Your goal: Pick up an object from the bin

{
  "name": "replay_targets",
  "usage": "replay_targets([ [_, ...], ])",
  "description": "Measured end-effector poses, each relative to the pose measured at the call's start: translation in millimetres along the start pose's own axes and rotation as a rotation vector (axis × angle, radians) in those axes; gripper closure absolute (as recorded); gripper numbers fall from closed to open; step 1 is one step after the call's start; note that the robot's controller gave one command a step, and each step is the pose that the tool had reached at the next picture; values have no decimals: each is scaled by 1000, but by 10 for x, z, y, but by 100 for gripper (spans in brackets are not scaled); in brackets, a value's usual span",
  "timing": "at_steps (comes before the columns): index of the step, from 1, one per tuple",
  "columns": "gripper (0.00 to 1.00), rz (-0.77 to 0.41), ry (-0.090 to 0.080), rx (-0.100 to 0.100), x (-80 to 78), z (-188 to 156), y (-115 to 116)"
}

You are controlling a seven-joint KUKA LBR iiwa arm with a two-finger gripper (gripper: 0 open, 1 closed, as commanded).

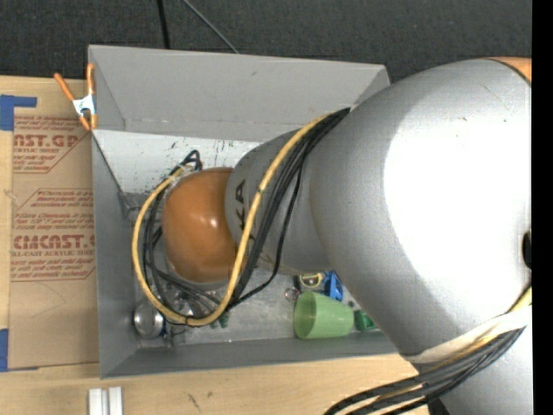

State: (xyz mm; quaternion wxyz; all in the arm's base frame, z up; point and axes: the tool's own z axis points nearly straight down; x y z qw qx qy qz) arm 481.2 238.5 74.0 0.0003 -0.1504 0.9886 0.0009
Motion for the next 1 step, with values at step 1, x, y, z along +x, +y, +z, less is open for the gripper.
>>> replay_targets([
  [1,100,-13,-9,1,-19,-1545,-149],
])
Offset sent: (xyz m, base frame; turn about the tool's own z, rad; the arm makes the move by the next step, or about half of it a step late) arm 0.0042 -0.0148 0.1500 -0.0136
